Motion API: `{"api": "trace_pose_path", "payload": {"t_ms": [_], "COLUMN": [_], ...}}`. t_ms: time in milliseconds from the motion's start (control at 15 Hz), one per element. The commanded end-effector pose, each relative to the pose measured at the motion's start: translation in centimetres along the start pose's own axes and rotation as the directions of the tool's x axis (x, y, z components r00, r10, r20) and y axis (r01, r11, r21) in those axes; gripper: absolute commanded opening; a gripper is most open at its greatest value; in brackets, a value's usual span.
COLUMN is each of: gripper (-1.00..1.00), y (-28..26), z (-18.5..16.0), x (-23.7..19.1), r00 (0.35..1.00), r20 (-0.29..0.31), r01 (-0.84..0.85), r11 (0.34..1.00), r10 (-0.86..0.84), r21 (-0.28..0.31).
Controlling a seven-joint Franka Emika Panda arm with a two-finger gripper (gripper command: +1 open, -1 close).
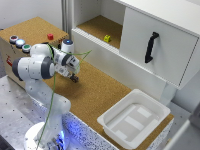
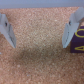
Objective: Push right the purple block
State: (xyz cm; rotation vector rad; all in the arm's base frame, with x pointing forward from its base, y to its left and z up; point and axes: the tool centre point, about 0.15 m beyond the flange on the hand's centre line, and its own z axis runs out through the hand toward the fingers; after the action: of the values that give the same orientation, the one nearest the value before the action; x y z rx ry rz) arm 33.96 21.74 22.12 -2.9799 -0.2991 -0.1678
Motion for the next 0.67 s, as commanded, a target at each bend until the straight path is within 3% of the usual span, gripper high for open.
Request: {"api": "trace_pose_path", "payload": {"t_ms": [0, 600], "gripper": [-1.00, -1.00], "y": [0.5, 2.3], "z": [1.5, 1.4], "x": [3.0, 2.2], "r00": [0.998, 0.998], "r20": [0.053, 0.056], "r01": [0.019, -0.019], "r11": [1.000, 1.000], "r10": [-0.019, 0.019], "r21": [0.012, 0.010]}}
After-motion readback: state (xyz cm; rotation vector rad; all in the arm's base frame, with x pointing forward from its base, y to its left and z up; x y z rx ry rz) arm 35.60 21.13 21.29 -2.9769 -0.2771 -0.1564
